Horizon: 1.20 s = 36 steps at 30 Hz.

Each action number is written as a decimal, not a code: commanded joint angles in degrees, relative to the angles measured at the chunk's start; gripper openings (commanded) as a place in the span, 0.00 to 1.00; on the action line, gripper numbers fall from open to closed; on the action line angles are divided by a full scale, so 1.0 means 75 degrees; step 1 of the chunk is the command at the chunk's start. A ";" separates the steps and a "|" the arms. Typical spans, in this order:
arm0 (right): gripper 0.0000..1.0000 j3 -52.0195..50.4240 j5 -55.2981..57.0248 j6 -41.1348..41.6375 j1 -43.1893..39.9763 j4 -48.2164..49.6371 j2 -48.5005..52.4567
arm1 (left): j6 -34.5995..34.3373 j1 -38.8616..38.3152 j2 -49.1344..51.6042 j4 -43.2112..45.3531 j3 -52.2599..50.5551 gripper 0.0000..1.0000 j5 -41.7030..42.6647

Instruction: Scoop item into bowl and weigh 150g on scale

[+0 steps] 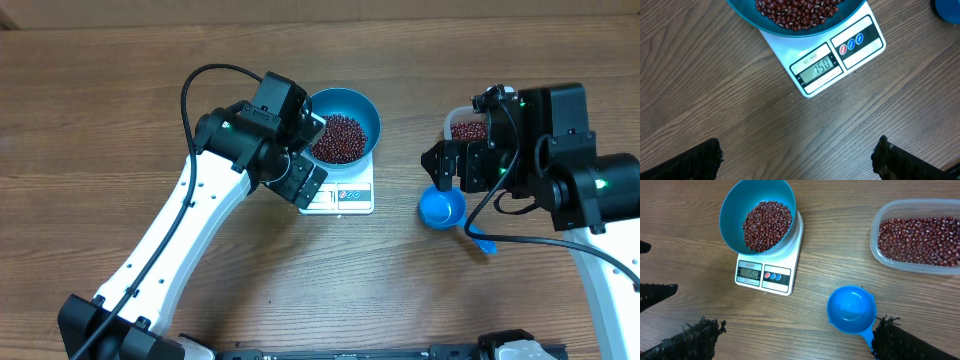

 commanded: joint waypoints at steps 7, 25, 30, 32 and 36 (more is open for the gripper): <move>1.00 0.0204 -0.0029 -0.0058 0.0032 0.0044 -0.0061 | -0.0050 -0.0050 -0.0102 -0.0006 0.0079 1.00 -0.0047; 1.00 0.0204 -0.0029 -0.0058 0.0032 0.0044 -0.0061 | -0.0090 -0.0055 -0.1125 -0.0050 0.0079 1.00 0.0152; 1.00 0.0201 -0.0029 -0.0058 0.0032 0.0044 -0.0061 | -0.0571 -0.0050 -0.3308 0.0443 -0.0052 1.00 0.0437; 1.00 0.0201 -0.0029 -0.0058 0.0032 0.0044 -0.0061 | -0.0708 -0.0050 -0.4013 0.0484 -0.0189 0.99 0.0414; 1.00 0.0201 -0.0029 -0.0058 0.0032 0.0044 -0.0061 | -0.0708 -0.0050 -0.4791 0.0475 -0.0466 1.00 0.0396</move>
